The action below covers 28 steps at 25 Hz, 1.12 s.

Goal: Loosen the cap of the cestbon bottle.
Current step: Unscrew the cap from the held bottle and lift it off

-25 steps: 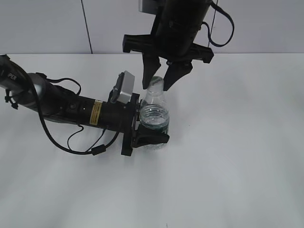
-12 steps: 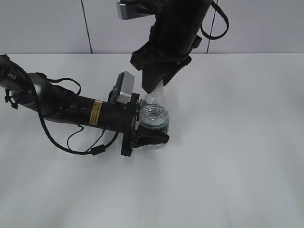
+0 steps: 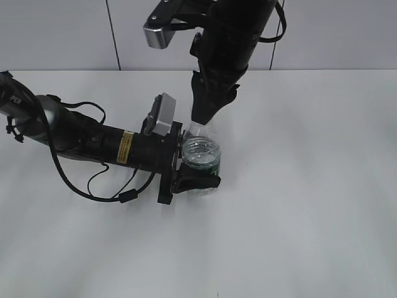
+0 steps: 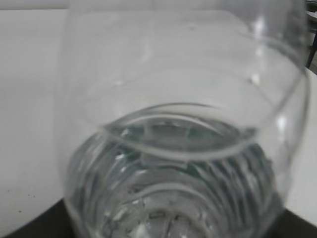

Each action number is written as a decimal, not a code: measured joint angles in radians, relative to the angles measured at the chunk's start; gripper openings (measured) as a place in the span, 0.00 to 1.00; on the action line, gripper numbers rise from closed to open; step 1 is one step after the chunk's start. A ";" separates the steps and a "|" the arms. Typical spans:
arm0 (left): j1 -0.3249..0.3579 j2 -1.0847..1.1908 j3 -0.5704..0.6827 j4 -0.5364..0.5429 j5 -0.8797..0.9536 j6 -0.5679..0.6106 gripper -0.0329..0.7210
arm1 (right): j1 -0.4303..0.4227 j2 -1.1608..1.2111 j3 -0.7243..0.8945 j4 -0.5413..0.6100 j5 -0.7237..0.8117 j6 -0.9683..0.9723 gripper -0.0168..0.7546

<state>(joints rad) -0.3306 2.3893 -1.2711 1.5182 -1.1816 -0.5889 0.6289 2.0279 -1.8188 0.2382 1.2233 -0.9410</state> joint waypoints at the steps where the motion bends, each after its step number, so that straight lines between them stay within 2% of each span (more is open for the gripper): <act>1: 0.000 0.000 0.000 0.001 0.000 0.000 0.58 | 0.000 -0.001 0.000 -0.001 0.000 -0.049 0.42; 14: 0.000 0.000 -0.001 0.010 0.000 -0.001 0.58 | 0.000 -0.002 0.000 0.005 0.001 -0.411 0.42; 28: 0.000 0.000 -0.001 0.018 -0.005 -0.006 0.58 | 0.000 -0.010 -0.003 0.005 0.007 -0.438 0.41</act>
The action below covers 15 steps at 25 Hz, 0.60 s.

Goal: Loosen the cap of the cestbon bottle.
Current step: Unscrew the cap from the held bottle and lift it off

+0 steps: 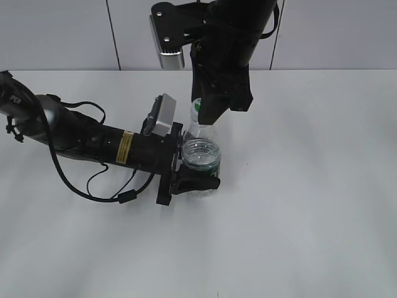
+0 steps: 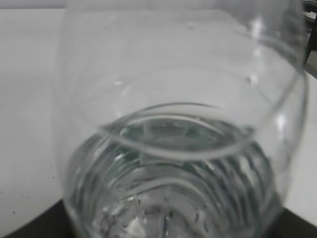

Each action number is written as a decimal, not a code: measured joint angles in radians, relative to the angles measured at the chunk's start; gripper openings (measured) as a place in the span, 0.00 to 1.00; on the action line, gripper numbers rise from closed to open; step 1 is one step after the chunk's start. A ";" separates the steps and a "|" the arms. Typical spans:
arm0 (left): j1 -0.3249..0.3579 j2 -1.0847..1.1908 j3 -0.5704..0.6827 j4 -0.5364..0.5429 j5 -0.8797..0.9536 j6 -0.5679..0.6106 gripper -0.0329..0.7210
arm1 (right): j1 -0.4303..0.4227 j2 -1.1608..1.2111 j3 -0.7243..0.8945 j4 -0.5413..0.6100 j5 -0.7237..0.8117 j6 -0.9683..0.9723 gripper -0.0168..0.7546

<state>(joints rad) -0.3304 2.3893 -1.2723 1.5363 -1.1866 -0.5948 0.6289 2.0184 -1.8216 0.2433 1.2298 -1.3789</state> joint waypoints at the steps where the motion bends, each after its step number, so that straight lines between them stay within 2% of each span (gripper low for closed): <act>1: 0.000 0.000 0.000 0.001 0.000 0.000 0.58 | 0.000 0.000 0.000 0.000 0.001 -0.001 0.41; 15: 0.000 0.000 0.000 0.006 -0.002 0.001 0.58 | 0.000 -0.041 0.000 0.004 -0.005 0.003 0.40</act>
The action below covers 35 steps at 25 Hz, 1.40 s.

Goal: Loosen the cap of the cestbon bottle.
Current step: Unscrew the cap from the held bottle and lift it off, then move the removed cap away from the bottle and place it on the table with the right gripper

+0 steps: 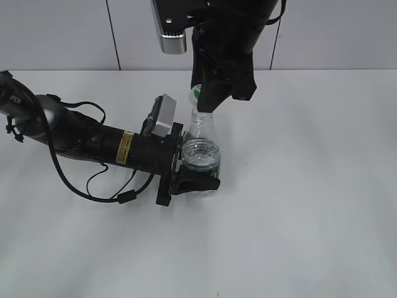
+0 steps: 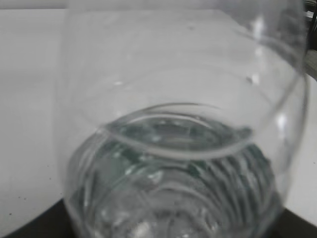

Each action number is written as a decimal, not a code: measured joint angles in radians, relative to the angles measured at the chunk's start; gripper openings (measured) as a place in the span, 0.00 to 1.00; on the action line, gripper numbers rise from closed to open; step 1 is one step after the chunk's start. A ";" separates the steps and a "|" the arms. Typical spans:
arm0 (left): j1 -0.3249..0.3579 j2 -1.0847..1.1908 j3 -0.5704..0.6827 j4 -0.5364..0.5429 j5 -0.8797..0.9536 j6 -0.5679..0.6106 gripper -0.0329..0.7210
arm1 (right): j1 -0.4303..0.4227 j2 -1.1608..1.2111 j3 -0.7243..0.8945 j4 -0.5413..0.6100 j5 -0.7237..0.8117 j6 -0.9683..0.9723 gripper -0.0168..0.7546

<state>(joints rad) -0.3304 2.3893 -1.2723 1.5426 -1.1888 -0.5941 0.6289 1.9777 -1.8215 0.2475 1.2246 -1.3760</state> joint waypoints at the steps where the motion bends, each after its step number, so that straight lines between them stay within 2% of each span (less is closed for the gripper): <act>1: 0.000 0.000 0.000 0.000 0.000 0.000 0.58 | 0.000 -0.001 0.000 0.000 0.000 0.005 0.40; 7: 0.000 0.000 0.000 0.001 -0.001 0.000 0.58 | 0.000 -0.028 -0.029 -0.019 0.000 0.157 0.40; 14: 0.000 0.000 0.000 0.000 -0.001 -0.007 0.58 | -0.022 -0.031 -0.051 -0.170 -0.001 0.443 0.40; 17: 0.000 0.000 0.000 0.000 -0.001 -0.008 0.58 | -0.086 -0.031 -0.051 -0.147 -0.001 0.547 0.40; 22: 0.000 0.000 0.000 0.000 -0.001 -0.008 0.58 | -0.261 -0.020 -0.051 -0.060 -0.043 0.744 0.40; 25: 0.000 0.000 0.000 0.000 -0.001 -0.008 0.58 | -0.342 0.001 -0.046 -0.055 -0.095 0.868 0.40; 30: 0.000 0.000 0.000 0.000 -0.001 -0.008 0.58 | -0.423 0.018 0.035 -0.072 -0.126 1.031 0.40; 35: 0.000 0.000 0.000 -0.002 -0.002 -0.008 0.58 | -0.461 0.019 0.189 -0.102 -0.239 1.171 0.40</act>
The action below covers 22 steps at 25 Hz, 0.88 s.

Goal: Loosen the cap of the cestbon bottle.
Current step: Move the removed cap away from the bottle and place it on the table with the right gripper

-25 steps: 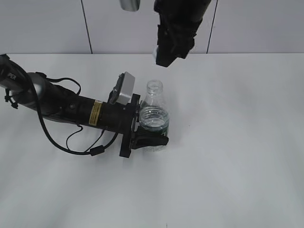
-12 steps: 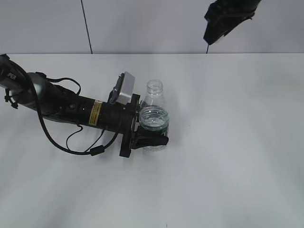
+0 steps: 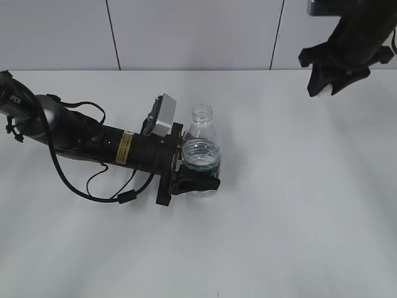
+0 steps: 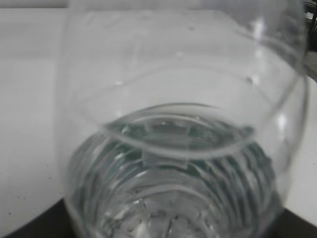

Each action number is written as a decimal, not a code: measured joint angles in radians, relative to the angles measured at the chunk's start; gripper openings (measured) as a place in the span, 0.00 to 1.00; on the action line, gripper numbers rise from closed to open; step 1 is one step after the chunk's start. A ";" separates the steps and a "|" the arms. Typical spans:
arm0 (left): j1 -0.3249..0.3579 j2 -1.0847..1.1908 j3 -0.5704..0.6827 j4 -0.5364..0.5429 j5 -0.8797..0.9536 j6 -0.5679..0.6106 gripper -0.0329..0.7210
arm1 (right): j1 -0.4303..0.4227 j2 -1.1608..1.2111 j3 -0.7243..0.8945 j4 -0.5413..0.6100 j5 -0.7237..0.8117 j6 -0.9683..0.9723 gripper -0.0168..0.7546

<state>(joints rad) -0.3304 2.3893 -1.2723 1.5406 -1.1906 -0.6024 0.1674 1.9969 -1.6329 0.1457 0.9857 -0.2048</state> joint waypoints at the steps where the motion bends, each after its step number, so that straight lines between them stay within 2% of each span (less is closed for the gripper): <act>1: 0.000 0.000 0.000 0.000 0.000 0.000 0.58 | -0.002 0.001 0.038 -0.004 -0.023 0.021 0.40; 9: 0.000 0.000 0.000 -0.001 0.000 -0.001 0.58 | -0.005 0.007 0.244 -0.004 -0.139 0.082 0.40; 22: 0.000 0.000 0.000 -0.001 0.001 -0.001 0.58 | -0.005 0.067 0.294 -0.010 -0.235 0.115 0.39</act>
<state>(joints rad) -0.3304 2.3893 -1.2723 1.5398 -1.1899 -0.6033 0.1628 2.0637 -1.3390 0.1359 0.7507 -0.0903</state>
